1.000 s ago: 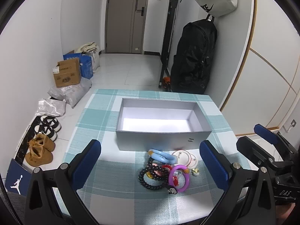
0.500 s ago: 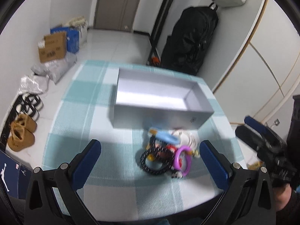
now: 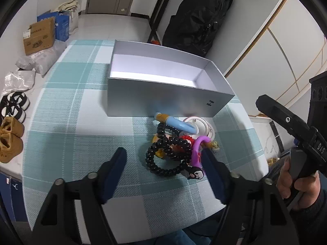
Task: Organize jewelry
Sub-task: 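Grasp the black coiled bracelet with the left tool while the right tool grasps the purple bangle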
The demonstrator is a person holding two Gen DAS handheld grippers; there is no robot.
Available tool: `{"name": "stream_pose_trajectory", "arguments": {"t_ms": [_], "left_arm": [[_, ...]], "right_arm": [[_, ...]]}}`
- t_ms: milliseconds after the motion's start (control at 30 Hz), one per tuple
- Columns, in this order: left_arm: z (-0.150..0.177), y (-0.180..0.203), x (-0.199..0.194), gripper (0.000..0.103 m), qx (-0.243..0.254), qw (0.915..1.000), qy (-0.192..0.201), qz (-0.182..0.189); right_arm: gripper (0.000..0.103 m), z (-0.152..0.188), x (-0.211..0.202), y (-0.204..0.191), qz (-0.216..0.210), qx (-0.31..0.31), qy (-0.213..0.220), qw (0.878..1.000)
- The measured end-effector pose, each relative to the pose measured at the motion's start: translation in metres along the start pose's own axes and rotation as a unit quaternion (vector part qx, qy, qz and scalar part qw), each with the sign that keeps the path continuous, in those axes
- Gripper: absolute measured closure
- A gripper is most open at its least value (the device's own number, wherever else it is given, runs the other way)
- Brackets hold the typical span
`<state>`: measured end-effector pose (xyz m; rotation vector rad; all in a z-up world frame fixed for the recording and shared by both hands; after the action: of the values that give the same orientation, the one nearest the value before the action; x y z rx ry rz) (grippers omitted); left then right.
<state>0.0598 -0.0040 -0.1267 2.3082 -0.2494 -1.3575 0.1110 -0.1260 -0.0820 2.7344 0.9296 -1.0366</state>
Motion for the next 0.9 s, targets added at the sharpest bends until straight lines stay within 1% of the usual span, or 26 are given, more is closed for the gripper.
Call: {"name": "stream_pose_trajectory", "arguments": {"t_ms": [67, 167, 233, 300, 367, 400, 433, 467, 600, 633, 700, 767, 900], "left_arm": [[-0.002, -0.004, 0.001, 0.047, -0.005, 0.9999, -0.005, 0.007], [-0.004, -0.012, 0.001, 0.048, -0.021, 0.9997, -0.004, 0.011], [-0.007, -0.017, 0.001, 0.053, -0.03, 0.9994, -0.002, 0.017], [-0.008, -0.018, 0.003, 0.068, -0.034, 0.999, -0.006, 0.028], [-0.007, -0.018, 0.005, 0.075, -0.037, 0.9987, -0.01, 0.033], [-0.007, -0.018, 0.006, 0.081, -0.038, 0.9985, -0.012, 0.037], [-0.007, -0.018, 0.006, 0.084, -0.038, 0.9986, -0.01, 0.034], [-0.008, -0.019, 0.005, 0.085, -0.039, 0.9988, -0.005, 0.028], [-0.009, -0.022, 0.001, 0.093, -0.052, 0.9978, -0.007, 0.04], [-0.008, -0.023, 0.0, 0.093, -0.054, 0.9977, -0.008, 0.041], [-0.007, -0.023, -0.001, 0.097, -0.052, 0.9978, -0.012, 0.038], [-0.006, -0.019, -0.001, 0.097, -0.042, 0.9986, -0.017, 0.028], [-0.003, -0.013, -0.007, 0.098, -0.033, 0.9987, -0.018, 0.035]], "right_arm": [[0.006, -0.001, 0.001, 0.0, -0.002, 0.004, 0.001, 1.0], [0.006, -0.003, 0.0, 0.0, -0.007, 0.009, 0.003, 1.0], [0.006, -0.004, 0.0, 0.001, -0.01, 0.012, 0.004, 1.0], [0.006, -0.004, -0.001, 0.002, -0.011, 0.015, 0.006, 1.0], [0.006, -0.005, -0.001, 0.002, -0.013, 0.018, 0.007, 1.0], [0.006, -0.005, -0.002, 0.003, -0.013, 0.018, 0.008, 1.0], [0.006, -0.005, -0.002, 0.003, -0.013, 0.019, 0.008, 1.0], [0.006, -0.005, -0.001, 0.003, -0.013, 0.02, 0.008, 1.0], [0.006, -0.005, -0.002, 0.005, -0.013, 0.024, 0.008, 1.0], [0.006, -0.005, -0.003, 0.005, -0.012, 0.025, 0.008, 1.0], [0.006, -0.004, -0.002, 0.005, -0.011, 0.025, 0.008, 1.0], [0.006, -0.003, -0.001, 0.005, -0.01, 0.025, 0.005, 1.0], [0.006, 0.001, 0.001, 0.001, -0.006, 0.015, -0.005, 1.0]]}}
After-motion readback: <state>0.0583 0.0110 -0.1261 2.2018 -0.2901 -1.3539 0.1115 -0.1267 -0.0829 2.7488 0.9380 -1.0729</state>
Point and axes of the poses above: each gripper's, at about its wrist camera, not at the fingertips, and x roughly the way its jaws point, y to its right, z to its underside, the point moved 8 cm from there along x, roughly the way its jaws point, and after that the axes turned 11 degrees about -x, right-handed, at the moved point
